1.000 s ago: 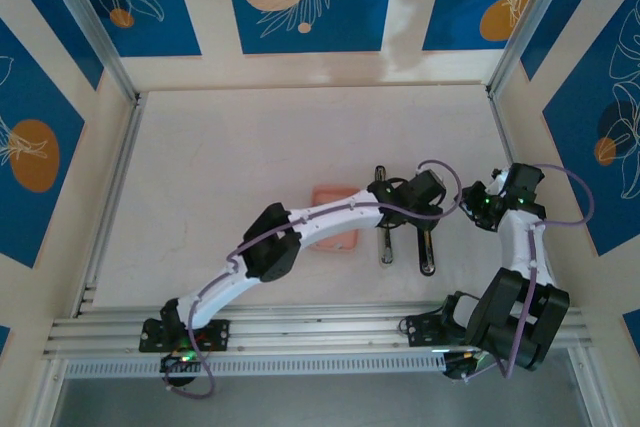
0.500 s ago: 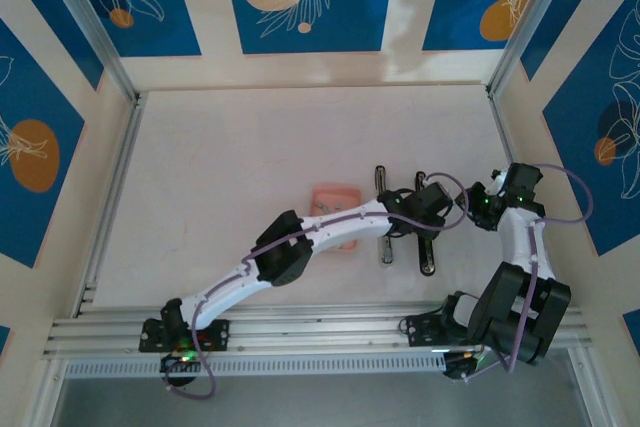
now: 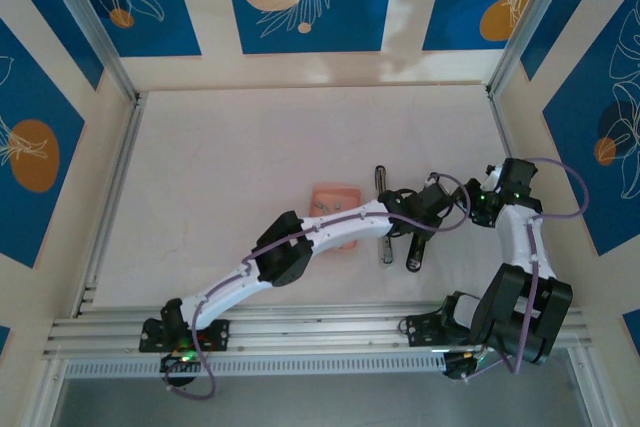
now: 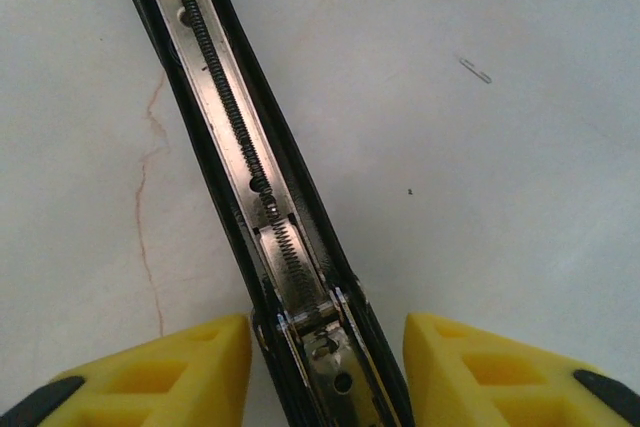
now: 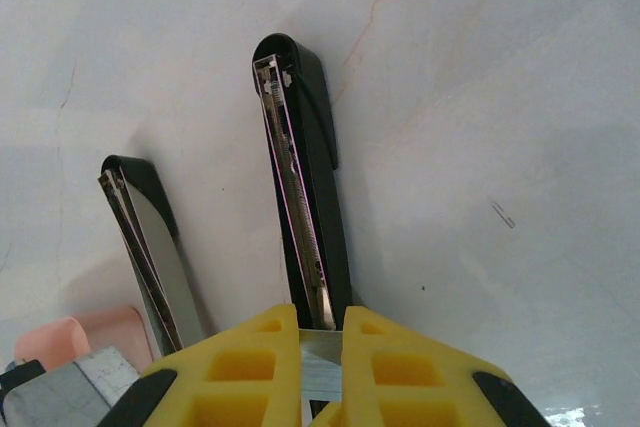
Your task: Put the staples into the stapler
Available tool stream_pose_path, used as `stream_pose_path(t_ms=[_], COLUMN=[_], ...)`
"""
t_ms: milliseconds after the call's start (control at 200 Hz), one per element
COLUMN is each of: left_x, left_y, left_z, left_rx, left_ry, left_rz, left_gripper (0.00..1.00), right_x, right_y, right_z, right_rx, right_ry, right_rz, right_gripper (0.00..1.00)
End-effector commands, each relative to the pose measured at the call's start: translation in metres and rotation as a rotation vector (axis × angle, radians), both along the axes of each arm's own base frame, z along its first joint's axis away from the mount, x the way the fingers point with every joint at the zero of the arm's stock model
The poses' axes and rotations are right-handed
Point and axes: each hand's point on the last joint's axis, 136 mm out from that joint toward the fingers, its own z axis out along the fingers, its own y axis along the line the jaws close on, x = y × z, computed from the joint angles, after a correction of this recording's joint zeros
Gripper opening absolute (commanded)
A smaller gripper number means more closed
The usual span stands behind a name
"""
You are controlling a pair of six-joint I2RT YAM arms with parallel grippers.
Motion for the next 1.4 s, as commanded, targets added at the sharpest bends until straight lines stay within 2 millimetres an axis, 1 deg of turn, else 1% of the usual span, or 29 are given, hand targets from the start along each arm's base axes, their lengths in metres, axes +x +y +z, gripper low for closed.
stream_pose_path(t_ms=[0,150,185,210,220,330,390,405,425,460,500,505,515,525,540,600,645,680,700,720,775,910,990,1060,1140,1240,1396], left_x=[-0.002,0.000,0.001,0.002,0.003,0.005,0.005,0.005,0.005,0.003,0.002,0.003,0.003,0.003,0.003,0.000,-0.002,-0.002,-0.003,-0.004,-0.005,-0.010,-0.015,-0.018,-0.021,-0.023,-0.024], left_y=[0.000,-0.002,-0.002,-0.001,0.000,0.018,0.031,0.034,0.039,0.048,0.059,0.060,0.064,0.067,0.072,0.090,0.104,0.114,0.120,0.125,0.139,0.168,0.179,0.187,0.193,0.201,0.211], left_z=[0.015,0.054,0.071,0.076,0.085,0.111,0.119,0.126,0.124,0.130,0.132,0.135,0.132,0.136,0.134,0.139,0.137,0.140,0.136,0.138,0.129,0.111,0.102,0.095,0.088,0.079,0.069], left_rx=[0.008,-0.063,-0.094,-0.105,-0.120,-0.192,-0.234,-0.252,-0.261,-0.287,-0.302,-0.310,-0.306,-0.317,-0.314,-0.337,-0.340,-0.350,-0.345,-0.351,-0.341,-0.317,-0.329,-0.346,-0.355,-0.349,-0.340], left_ry=[-0.025,-0.053,-0.075,-0.091,-0.102,-0.153,-0.173,-0.180,-0.184,-0.198,-0.214,-0.218,-0.221,-0.229,-0.233,-0.267,-0.297,-0.319,-0.323,-0.332,-0.336,-0.332,-0.324,-0.312,-0.300,-0.290,-0.276], left_rz=[-0.021,-0.017,-0.016,-0.012,-0.012,0.002,0.014,0.016,0.017,0.015,0.021,0.023,0.026,0.028,0.032,0.029,0.024,0.027,0.026,0.026,0.030,0.054,0.067,0.077,0.083,0.095,0.117], left_gripper=[0.51,0.57,0.58,0.58,0.59,0.60,0.61,0.61,0.60,0.61,0.61,0.61,0.61,0.62,0.62,0.62,0.63,0.63,0.63,0.63,0.64,0.65,0.65,0.65,0.65,0.66,0.66], right_x=[0.002,-0.003,-0.005,-0.006,-0.007,-0.015,-0.018,-0.019,-0.020,-0.023,-0.027,-0.027,-0.028,-0.030,-0.032,-0.039,-0.046,-0.051,-0.054,-0.057,-0.069,-0.095,-0.102,-0.109,-0.116,-0.123,-0.125], right_y=[0.004,0.007,0.009,0.009,0.009,0.011,0.016,0.017,0.019,0.024,0.029,0.030,0.031,0.032,0.033,0.041,0.048,0.056,0.059,0.062,0.069,0.077,0.082,0.088,0.094,0.094,0.090], right_z=[0.015,0.024,0.026,0.029,0.029,0.038,0.045,0.047,0.049,0.052,0.053,0.053,0.054,0.054,0.053,0.053,0.052,0.051,0.050,0.050,0.046,0.039,0.043,0.039,0.028,0.014,-0.003], right_rx=[-0.004,-0.013,-0.017,-0.022,-0.023,-0.043,-0.044,-0.044,-0.047,-0.052,-0.059,-0.061,-0.065,-0.070,-0.074,-0.088,-0.096,-0.096,-0.103,-0.109,-0.129,-0.182,-0.231,-0.236,-0.243,-0.272,-0.296], right_ry=[-0.022,-0.043,-0.046,-0.053,-0.052,-0.061,-0.076,-0.081,-0.083,-0.085,-0.082,-0.080,-0.080,-0.078,-0.074,-0.060,-0.046,-0.038,-0.029,-0.024,0.006,0.057,0.058,0.084,0.114,0.145,0.161], right_rz=[0.017,0.024,0.027,0.027,0.027,0.029,0.039,0.042,0.046,0.058,0.070,0.071,0.075,0.075,0.081,0.098,0.111,0.126,0.129,0.134,0.146,0.138,0.134,0.131,0.127,0.095,0.063], right_gripper=[0.14,0.14,0.14,0.14,0.14,0.14,0.14,0.14,0.14,0.14,0.14,0.14,0.14,0.14,0.14,0.14,0.14,0.14,0.14,0.13,0.14,0.12,0.12,0.12,0.12,0.12,0.13])
